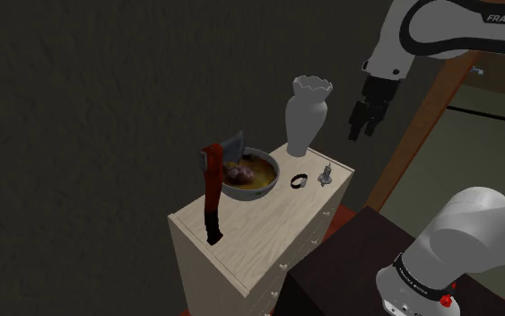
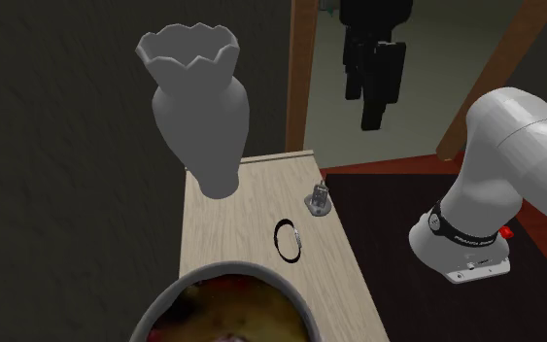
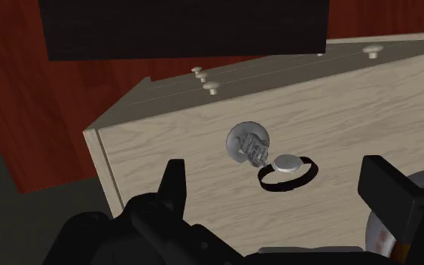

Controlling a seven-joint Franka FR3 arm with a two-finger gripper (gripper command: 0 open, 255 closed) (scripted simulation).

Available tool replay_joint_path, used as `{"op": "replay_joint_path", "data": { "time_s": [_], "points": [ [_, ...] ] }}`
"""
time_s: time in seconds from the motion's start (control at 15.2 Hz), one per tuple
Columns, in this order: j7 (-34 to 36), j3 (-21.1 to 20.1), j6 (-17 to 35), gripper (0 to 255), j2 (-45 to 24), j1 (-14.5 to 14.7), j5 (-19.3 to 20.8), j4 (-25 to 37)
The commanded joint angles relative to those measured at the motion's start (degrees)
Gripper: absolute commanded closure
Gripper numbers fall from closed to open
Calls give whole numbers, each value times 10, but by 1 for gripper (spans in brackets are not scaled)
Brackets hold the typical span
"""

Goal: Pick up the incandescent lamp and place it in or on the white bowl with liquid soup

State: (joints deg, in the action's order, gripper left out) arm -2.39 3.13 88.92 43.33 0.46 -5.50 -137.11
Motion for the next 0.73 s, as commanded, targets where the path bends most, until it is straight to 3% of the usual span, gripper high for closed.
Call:
{"op": "replay_joint_path", "data": {
  "time_s": [0.0,0.66],
  "points": [
    [0,0,0,0,0,0,0,0],
    [173,-116,227,0,-73,-27,10,-112]
  ]
}}
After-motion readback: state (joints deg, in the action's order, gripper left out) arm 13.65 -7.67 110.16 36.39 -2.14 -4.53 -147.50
